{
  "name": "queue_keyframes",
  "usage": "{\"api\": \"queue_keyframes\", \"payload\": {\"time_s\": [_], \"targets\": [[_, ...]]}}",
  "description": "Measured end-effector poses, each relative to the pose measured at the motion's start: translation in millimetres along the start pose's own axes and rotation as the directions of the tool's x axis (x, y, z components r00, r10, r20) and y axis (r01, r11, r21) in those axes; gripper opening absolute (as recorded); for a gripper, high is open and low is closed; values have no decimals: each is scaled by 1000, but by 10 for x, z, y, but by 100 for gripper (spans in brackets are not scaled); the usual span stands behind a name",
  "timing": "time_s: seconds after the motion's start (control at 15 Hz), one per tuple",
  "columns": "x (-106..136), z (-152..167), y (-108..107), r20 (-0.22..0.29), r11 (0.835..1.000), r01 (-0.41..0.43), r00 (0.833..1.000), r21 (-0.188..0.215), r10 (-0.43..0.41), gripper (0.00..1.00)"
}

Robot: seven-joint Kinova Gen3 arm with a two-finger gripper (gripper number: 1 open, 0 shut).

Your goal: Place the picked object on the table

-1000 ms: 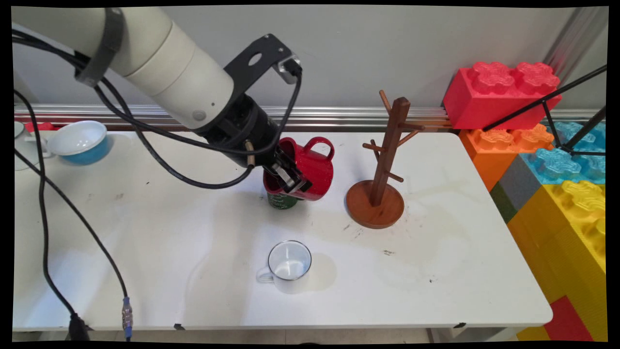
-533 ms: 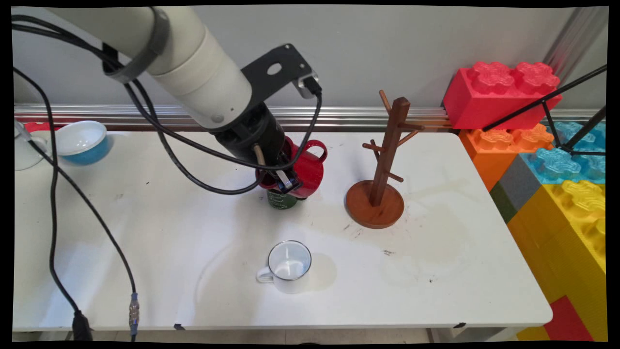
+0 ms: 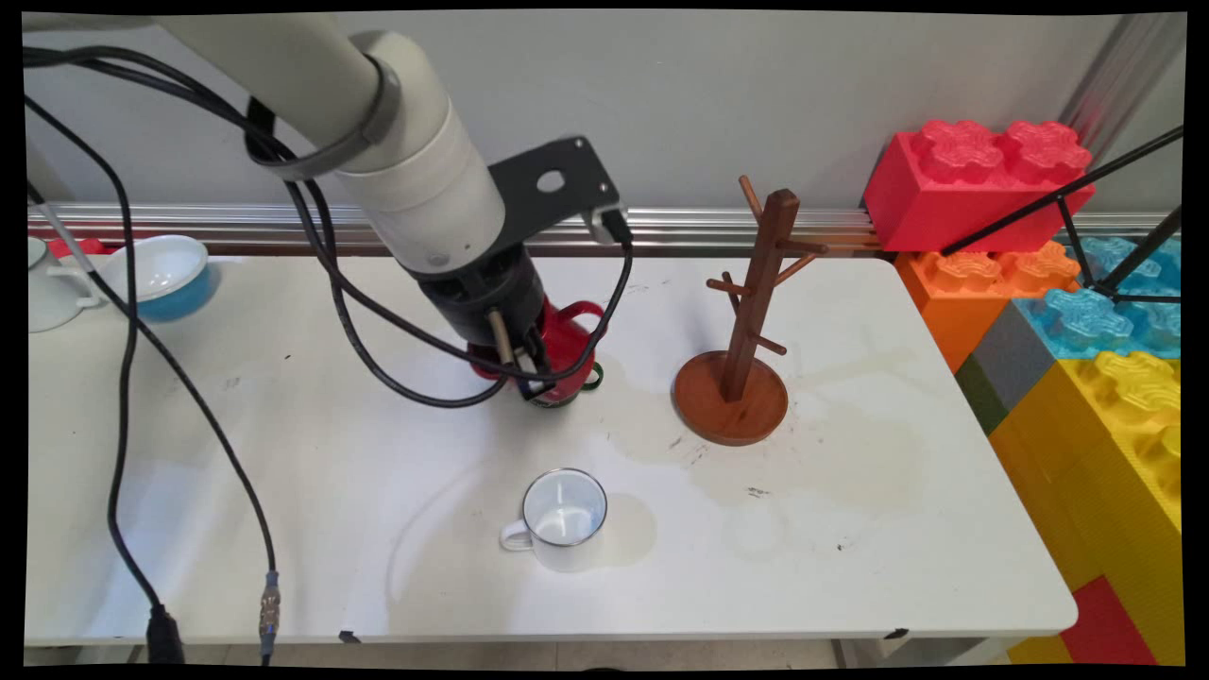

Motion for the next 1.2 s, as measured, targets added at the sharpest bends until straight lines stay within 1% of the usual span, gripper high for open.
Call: {"api": "queue_keyframes", "payload": {"time_s": [0.27, 0.53, 0.87, 1.2], "targets": [[-51, 100, -13, 86, 999, -38, 996, 4, 37, 0], [-107, 196, -56, 138, 998, -70, 988, 0, 70, 0], [-187, 351, -118, 184, 995, -99, 978, -13, 99, 0], [-322, 594, -215, 241, 993, -114, 963, -28, 117, 0]]}}
